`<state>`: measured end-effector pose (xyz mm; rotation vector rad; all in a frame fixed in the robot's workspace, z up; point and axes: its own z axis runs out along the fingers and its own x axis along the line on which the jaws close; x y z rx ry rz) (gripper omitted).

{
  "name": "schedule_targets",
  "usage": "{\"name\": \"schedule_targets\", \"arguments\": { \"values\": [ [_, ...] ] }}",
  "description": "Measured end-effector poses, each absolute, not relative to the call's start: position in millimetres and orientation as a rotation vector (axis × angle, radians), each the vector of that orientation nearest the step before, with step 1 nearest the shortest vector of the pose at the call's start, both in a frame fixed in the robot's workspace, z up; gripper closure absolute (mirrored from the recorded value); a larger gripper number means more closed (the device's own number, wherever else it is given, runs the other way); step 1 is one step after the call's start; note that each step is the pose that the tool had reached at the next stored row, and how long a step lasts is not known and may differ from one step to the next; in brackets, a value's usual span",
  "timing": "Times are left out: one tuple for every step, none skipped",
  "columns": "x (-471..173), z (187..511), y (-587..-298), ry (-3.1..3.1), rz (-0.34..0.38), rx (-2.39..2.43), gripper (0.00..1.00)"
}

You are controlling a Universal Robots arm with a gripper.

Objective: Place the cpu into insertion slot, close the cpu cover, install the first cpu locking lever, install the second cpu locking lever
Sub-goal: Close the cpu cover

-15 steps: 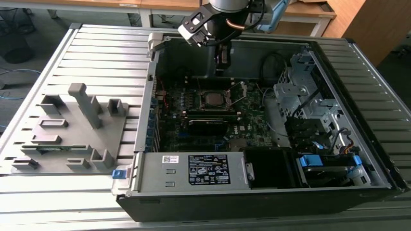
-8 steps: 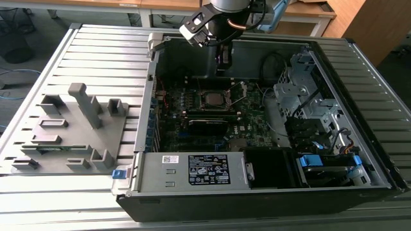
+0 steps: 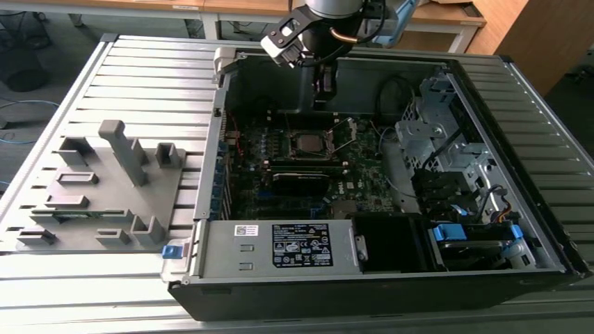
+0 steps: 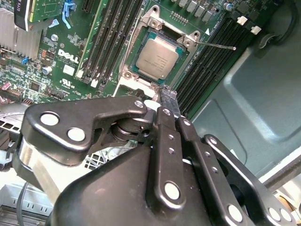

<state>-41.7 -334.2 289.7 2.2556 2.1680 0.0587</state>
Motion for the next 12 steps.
{"name": "schedule_targets", "arguments": {
  "values": [
    [-41.7,289.7,-334.2,2.168,0.059,2.256,0.89],
    [-40.3,289.7,-334.2,2.168,0.059,2.256,0.89],
    [-38.9,289.6,-334.2,2.168,0.059,2.256,0.89],
    [-38.9,289.6,-334.2,2.168,0.059,2.256,0.89],
    [-38.7,289.6,-334.2,2.168,0.059,2.256,0.89],
    [-38.4,289.6,-334.2,2.168,0.059,2.255,0.89],
    [-38.1,289.6,-334.2,2.168,0.059,2.255,0.89],
    [-38.1,289.6,-334.2,2.168,0.059,2.256,0.89],
    [-38.1,289.6,-334.2,2.168,0.059,2.256,0.89],
    [-38.1,289.7,-334.2,2.168,0.059,2.256,0.89],
    [-38.0,289.7,-334.2,2.168,0.059,2.256,0.89],
    [-38.0,289.7,-334.2,2.168,0.059,2.256,0.89]
  ]
}}
